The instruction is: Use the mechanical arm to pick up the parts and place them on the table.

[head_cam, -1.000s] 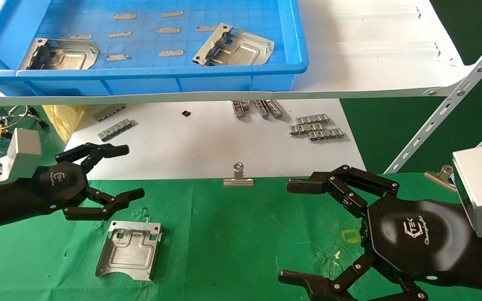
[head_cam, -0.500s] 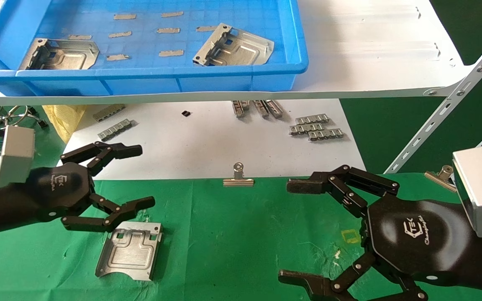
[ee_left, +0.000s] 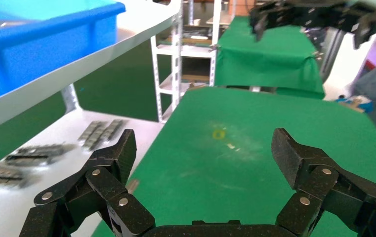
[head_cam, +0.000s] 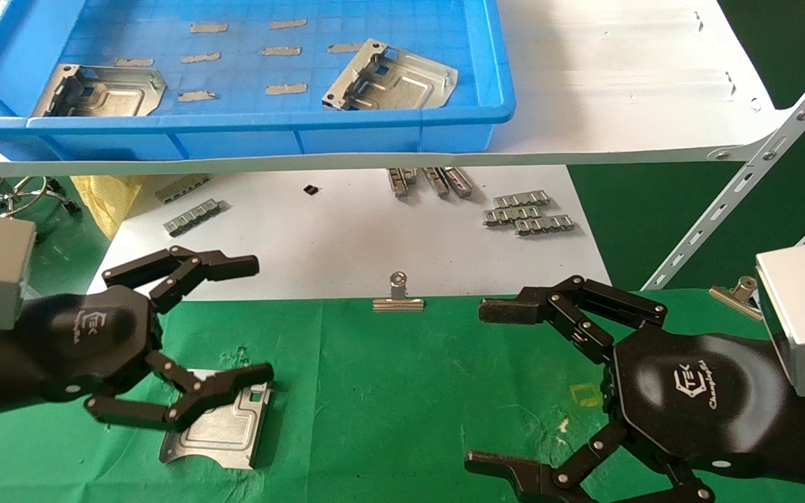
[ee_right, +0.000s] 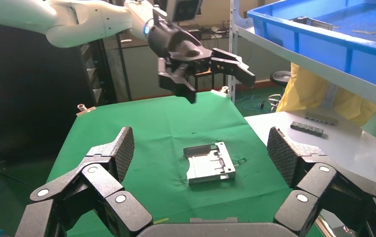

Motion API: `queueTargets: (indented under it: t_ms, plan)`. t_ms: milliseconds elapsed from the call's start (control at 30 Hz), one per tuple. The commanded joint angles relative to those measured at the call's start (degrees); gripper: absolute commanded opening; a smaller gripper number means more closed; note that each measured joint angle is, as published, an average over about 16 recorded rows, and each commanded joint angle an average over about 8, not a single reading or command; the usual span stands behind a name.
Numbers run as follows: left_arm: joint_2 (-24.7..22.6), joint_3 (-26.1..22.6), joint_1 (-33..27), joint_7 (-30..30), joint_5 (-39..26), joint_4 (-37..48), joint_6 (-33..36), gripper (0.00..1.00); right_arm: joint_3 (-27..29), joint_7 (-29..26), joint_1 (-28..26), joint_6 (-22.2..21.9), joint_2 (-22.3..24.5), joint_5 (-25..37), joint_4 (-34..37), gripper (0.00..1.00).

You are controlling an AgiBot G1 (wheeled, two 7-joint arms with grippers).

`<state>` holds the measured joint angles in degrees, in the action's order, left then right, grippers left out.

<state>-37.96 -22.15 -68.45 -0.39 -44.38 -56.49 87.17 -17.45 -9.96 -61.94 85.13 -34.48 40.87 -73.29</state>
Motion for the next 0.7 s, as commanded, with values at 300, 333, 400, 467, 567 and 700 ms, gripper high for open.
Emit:
queueTargets:
  t_ms: [300,333,400,467,567,700]
  plan:
    - [1.9,4.0,4.5,-6.7,1.6,-11.1,-1.0,1.00,0.0,0.0,0.0,0.0,0.0,0.0,0.0,1.00]
    - [2.1,4.4,4.9,-7.4,1.8,-12.2,-1.0,1.00,0.0,0.0,0.0,0.0,0.0,0.0,0.0,1.00]
    - [2.4,5.1,5.7,-8.6,2.1,-14.2,-1.2,1.00,0.0,0.0,0.0,0.0,0.0,0.0,0.0,1.00]
    - [2.7,5.7,6.4,-9.5,2.3,-15.8,-1.3,1.00,0.0,0.0,0.0,0.0,0.0,0.0,0.0,1.00]
    - [3.1,6.4,7.2,-10.6,2.7,-17.9,-1.5,1.00,0.0,0.0,0.0,0.0,0.0,0.0,0.0,1.00]
    - [3.3,6.9,7.8,-11.2,2.9,-19.4,-1.6,1.00,0.0,0.0,0.0,0.0,0.0,0.0,0.0,1.00]
